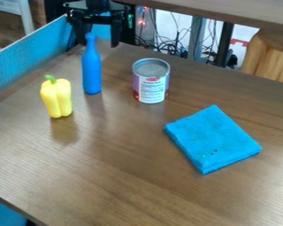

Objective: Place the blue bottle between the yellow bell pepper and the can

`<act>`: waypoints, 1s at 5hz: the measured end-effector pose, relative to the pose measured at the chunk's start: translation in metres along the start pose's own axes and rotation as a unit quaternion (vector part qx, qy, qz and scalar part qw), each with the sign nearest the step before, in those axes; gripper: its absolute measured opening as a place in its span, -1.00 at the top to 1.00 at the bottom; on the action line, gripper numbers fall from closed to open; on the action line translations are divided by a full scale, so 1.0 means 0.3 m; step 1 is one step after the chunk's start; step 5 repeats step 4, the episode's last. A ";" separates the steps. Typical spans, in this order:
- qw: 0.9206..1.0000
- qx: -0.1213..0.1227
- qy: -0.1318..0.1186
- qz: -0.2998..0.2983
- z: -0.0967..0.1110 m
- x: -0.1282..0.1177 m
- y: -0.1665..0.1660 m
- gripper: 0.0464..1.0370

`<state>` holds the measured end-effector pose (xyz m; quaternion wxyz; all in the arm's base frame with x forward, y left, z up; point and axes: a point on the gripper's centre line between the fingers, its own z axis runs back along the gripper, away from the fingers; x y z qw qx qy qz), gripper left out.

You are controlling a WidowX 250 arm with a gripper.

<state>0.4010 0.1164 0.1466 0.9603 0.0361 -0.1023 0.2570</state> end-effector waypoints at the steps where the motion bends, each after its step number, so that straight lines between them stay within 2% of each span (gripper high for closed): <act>1: 1.000 -0.004 0.004 0.001 0.000 -0.004 -0.005 -0.93; 2: 1.000 -0.004 0.018 0.013 0.010 -0.011 0.010 -0.93; 4: 0.997 -0.026 0.029 0.065 0.197 0.023 0.069 -0.93; 5: 0.997 -0.026 0.029 0.065 0.197 0.023 0.069 -0.93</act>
